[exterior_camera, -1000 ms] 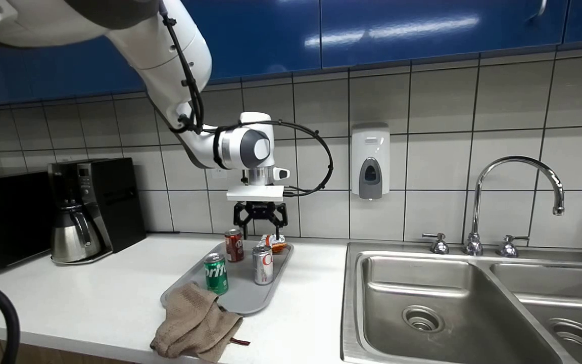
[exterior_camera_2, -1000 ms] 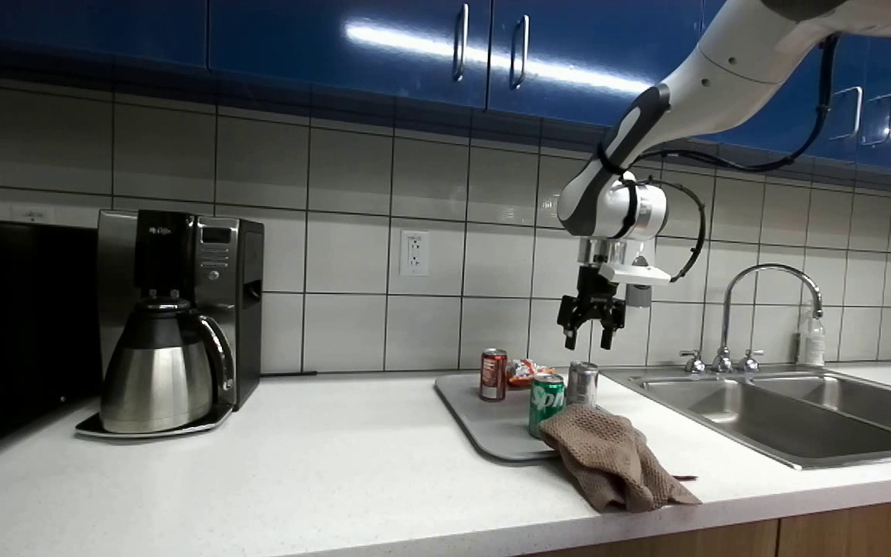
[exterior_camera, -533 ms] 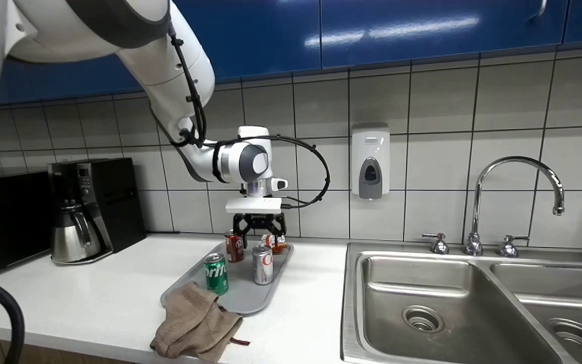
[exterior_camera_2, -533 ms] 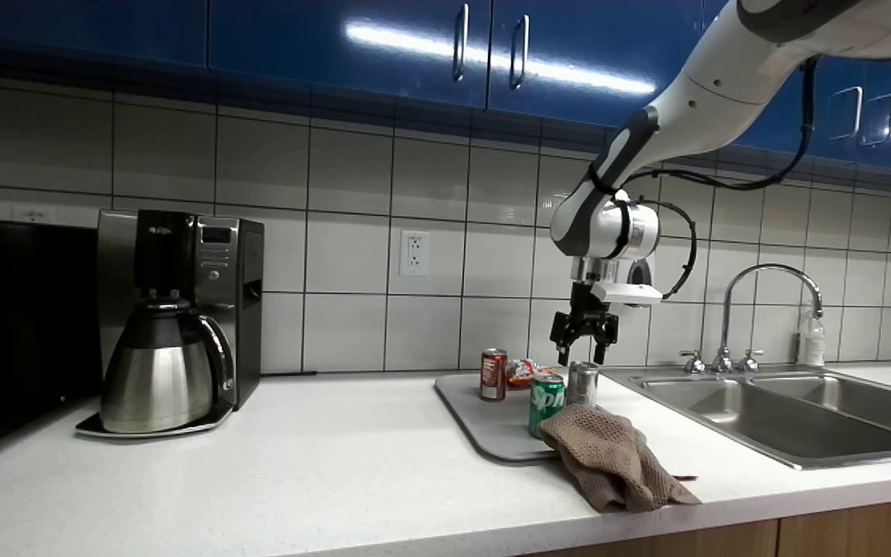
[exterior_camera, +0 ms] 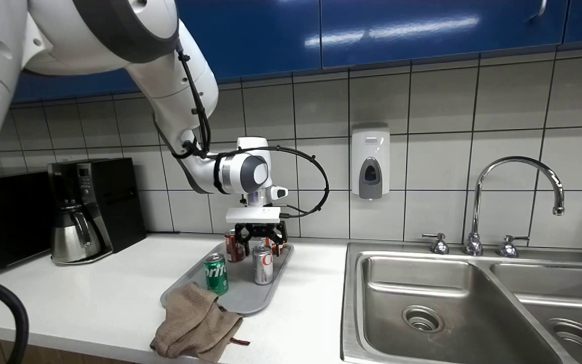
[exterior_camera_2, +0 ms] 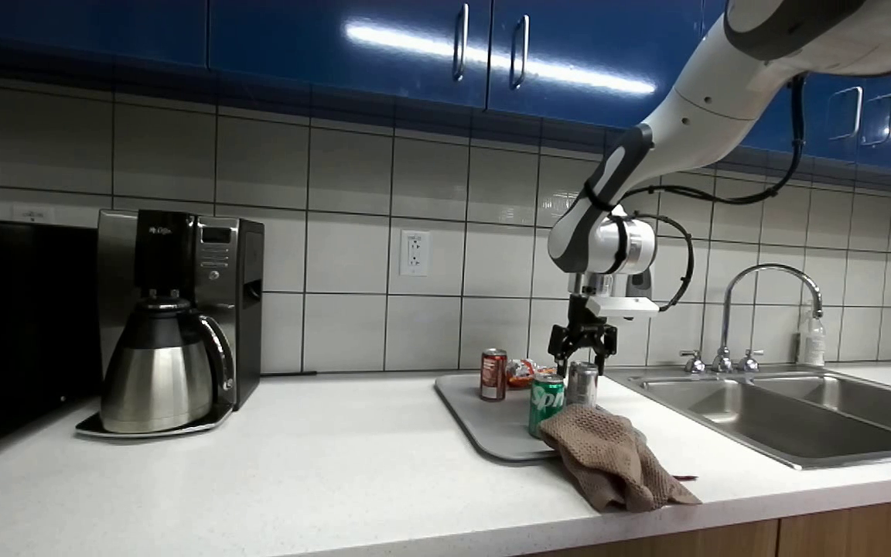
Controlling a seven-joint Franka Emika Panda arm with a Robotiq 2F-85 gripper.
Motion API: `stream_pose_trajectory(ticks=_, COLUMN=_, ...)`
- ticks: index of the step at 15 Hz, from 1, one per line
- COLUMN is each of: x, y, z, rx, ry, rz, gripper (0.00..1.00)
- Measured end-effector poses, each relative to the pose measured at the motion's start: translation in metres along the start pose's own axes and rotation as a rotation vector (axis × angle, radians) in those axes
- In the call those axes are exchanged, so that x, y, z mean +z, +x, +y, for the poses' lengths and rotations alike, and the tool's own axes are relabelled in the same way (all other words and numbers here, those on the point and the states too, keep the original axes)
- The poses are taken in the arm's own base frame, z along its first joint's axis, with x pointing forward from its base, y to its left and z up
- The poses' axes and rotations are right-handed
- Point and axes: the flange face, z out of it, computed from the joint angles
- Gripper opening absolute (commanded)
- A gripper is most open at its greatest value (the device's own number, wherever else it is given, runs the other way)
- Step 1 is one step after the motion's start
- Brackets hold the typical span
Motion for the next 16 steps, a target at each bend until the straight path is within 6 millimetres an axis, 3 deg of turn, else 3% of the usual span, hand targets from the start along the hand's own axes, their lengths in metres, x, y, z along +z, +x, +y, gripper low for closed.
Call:
stream_pose_trajectory(ticks=8, x=0.015, y=-0.002, z=0.001, rx=0.016, ry=-0.022, rz=-0.02, gripper=1.0)
stream_pose_trajectory(ticks=16, x=0.016, y=-0.003, z=0.001, rx=0.018, ry=-0.022, rz=-0.021, gripper=1.0)
